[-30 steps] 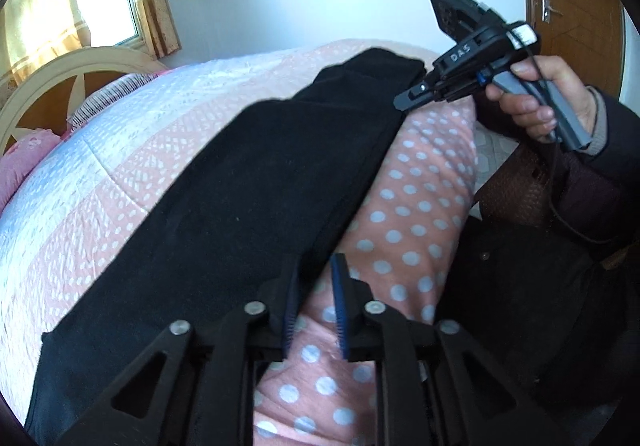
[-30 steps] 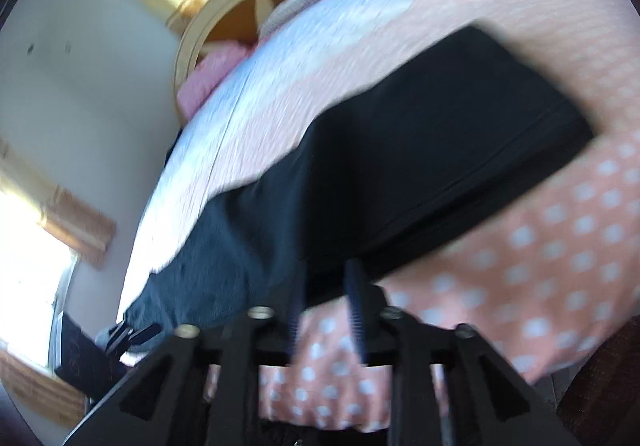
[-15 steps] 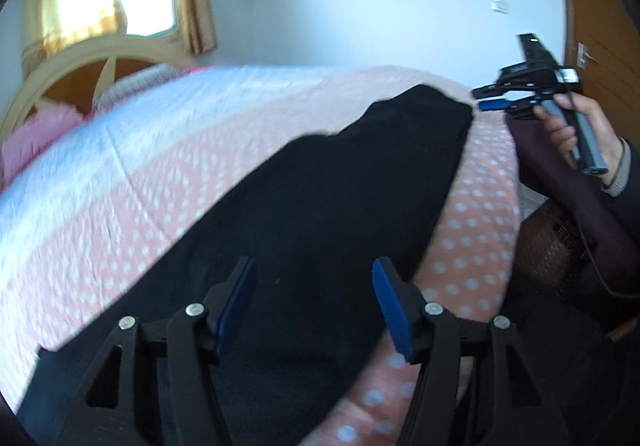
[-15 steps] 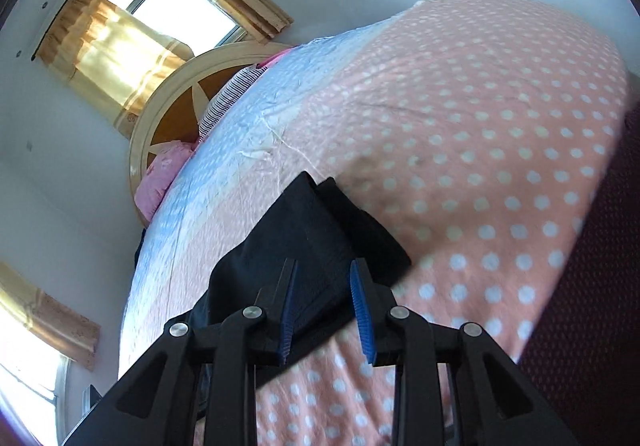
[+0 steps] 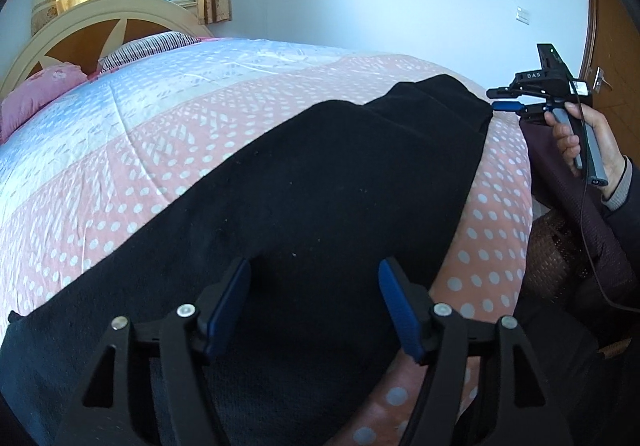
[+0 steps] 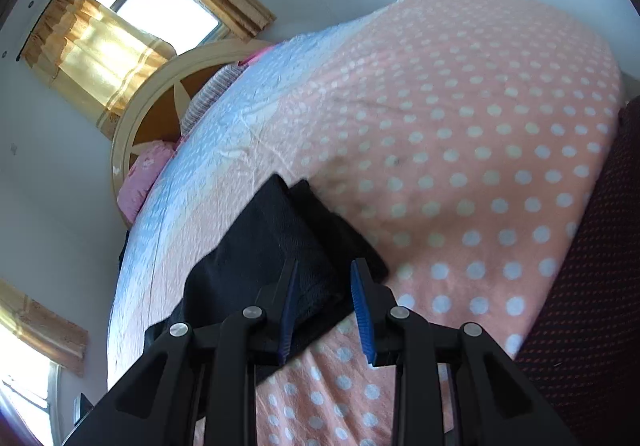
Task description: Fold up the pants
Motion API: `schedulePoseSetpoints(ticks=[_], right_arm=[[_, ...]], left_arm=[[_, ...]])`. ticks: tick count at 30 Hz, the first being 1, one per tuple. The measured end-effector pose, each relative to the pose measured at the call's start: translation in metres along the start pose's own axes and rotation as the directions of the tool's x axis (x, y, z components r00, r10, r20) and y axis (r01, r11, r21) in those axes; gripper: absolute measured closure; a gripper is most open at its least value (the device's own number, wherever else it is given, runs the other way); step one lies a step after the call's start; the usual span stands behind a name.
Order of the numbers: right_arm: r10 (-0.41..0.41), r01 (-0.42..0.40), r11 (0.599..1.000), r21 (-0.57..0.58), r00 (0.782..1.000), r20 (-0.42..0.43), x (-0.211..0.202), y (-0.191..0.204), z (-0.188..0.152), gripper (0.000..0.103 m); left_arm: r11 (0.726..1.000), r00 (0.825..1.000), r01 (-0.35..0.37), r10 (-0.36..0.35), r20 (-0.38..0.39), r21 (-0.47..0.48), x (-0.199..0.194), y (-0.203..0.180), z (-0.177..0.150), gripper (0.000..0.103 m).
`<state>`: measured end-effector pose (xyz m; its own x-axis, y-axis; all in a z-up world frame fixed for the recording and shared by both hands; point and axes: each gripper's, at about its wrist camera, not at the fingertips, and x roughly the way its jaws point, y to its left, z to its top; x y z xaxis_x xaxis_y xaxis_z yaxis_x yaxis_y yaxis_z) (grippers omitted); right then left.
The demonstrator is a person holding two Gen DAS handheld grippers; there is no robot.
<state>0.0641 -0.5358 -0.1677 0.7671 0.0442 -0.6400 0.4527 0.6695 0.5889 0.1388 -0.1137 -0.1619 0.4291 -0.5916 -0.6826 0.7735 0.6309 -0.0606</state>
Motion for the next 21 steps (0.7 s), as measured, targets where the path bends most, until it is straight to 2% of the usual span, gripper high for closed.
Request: schedulePoseSetpoints(ticks=[3, 6, 9, 13, 17, 19, 20, 21], right_arm=[[0.027, -0.027, 1.0, 0.005, 0.999, -0.031, 0.007, 0.0, -0.004, 0.075], [0.039, -0.039, 0.999, -0.027, 0.999, -0.013, 0.005, 0.007, -0.001, 0.095], [0.061, -0.058, 0.997, -0.044, 0.996, 0.066, -0.012, 0.012, 0.01, 0.095], [0.068, -0.064, 0.997, -0.038, 0.991, 0.112, -0.026, 0.011, 0.014, 0.095], [-0.003, 0.004, 1.0, -0.022, 0.999, 0.054, -0.009, -0.002, 0.01, 0.095], [-0.041, 0.04, 0.998, -0.045, 0.999, -0.025, 0.008, -0.006, 0.005, 0.095], [-0.039, 0.038, 0.998, -0.048, 0.999, -0.014, 0.008, -0.007, 0.004, 0.094], [-0.04, 0.04, 0.998, -0.048, 0.999, -0.004, 0.006, -0.007, 0.004, 0.089]], left_arm=[[1.0, 1.0, 0.002, -0.002, -0.002, -0.004, 0.001, 0.0, 0.001, 0.031], [1.0, 1.0, -0.003, 0.003, -0.004, -0.002, 0.003, -0.002, 0.001, 0.03], [1.0, 1.0, -0.009, 0.009, -0.004, 0.004, 0.003, -0.003, 0.001, 0.029], [1.0, 1.0, -0.003, 0.003, -0.002, 0.002, 0.003, -0.003, 0.0, 0.028], [1.0, 1.0, 0.001, -0.001, -0.005, 0.007, 0.004, -0.003, 0.0, 0.025], [1.0, 1.0, 0.005, -0.005, -0.011, 0.008, 0.004, -0.003, 0.0, 0.023], [1.0, 1.0, 0.008, -0.008, -0.012, 0.008, 0.004, -0.003, 0.0, 0.023], [1.0, 1.0, 0.01, -0.01, -0.011, 0.006, 0.004, -0.002, 0.0, 0.022]])
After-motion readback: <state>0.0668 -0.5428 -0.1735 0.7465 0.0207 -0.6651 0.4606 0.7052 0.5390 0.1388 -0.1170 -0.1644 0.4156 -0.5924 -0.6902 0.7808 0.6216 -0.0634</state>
